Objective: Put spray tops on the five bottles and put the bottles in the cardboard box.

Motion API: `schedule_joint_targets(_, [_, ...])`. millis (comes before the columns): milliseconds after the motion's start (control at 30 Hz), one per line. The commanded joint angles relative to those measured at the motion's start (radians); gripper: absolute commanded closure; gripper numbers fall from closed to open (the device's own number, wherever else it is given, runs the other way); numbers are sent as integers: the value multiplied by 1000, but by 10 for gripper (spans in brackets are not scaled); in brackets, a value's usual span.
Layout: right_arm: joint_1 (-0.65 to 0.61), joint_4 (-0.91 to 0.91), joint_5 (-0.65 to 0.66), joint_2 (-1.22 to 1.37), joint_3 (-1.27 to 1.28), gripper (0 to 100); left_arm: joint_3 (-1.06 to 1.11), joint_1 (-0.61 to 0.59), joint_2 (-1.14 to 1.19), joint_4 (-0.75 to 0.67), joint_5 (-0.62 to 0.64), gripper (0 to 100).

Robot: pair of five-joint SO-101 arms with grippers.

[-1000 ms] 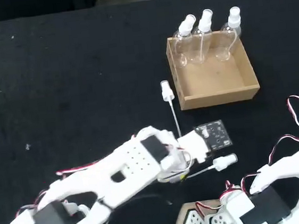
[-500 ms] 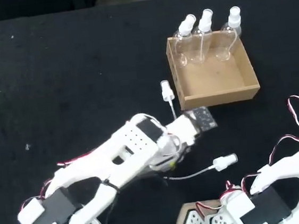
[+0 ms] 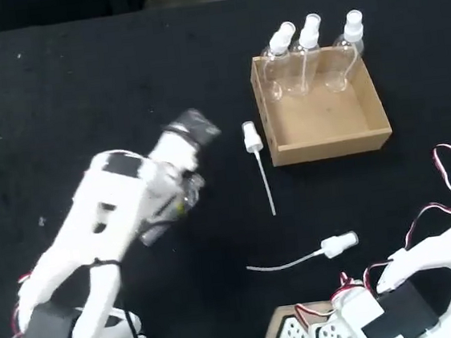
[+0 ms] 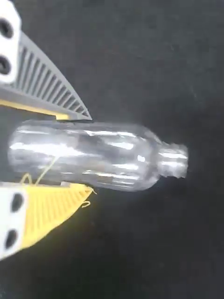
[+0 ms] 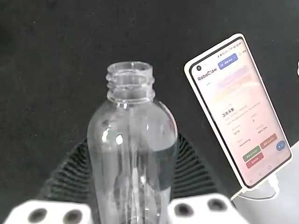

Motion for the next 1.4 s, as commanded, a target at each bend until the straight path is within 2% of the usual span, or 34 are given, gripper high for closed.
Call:
schedule_joint_targets(0, [-17, -18, -6, -4, -58, 985, -58, -67, -107, 112, -20, 787])
schedule_joint_targets(167, [-34, 20, -6, -4, -58, 986, -133, -54, -129, 196, -6, 787])
schedule_joint_targets(333, [-31, 17, -6, -4, -59, 986, -252, -10, -135, 284, 100, 786])
schedule_joint_targets(500, [-25, 17, -6, -4, -64, 986, -407, 208, -135, 525, 106, 786])
schedule_joint_targets(667, [-23, 17, 0, -4, -59, 987, -371, 495, -127, 571, 106, 790])
schedule_joint_targets(733, [-23, 20, 23, -2, -53, 987, -297, 616, -126, 534, 106, 791])
schedule_joint_targets(867, [-23, 15, 28, -2, -38, 987, -124, 746, -135, 298, 107, 791])
schedule_joint_targets(1000, [-8, 14, 28, -4, -41, 987, -67, 759, -121, 149, 166, 791])
schedule_joint_targets(1133, [-3, -14, 29, -4, -42, 987, -68, 757, -121, 114, 173, 791])
schedule_joint_targets(1367, [-2, -23, 29, -4, -41, 987, 56, 719, -54, -68, 175, 791])
